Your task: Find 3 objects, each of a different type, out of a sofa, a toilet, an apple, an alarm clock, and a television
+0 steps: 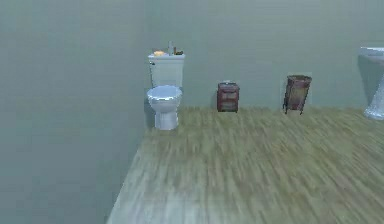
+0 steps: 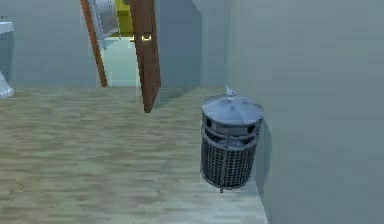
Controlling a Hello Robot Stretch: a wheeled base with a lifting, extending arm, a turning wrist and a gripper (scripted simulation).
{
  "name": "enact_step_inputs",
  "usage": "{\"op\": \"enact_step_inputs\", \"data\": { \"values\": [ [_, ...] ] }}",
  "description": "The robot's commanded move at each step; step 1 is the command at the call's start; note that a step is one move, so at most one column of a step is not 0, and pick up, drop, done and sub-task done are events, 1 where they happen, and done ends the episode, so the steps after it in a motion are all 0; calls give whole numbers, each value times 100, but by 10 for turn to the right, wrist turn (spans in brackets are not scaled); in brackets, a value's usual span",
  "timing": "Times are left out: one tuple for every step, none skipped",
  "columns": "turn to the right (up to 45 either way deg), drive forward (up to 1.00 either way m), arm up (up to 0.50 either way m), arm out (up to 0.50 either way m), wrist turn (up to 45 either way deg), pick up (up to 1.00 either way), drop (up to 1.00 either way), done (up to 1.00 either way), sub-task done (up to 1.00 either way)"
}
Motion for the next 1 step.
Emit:
{"op": "enact_step_inputs", "data": {
  "values": [
    [0,100,0,0,0,0,0,0,0]
  ]
}}
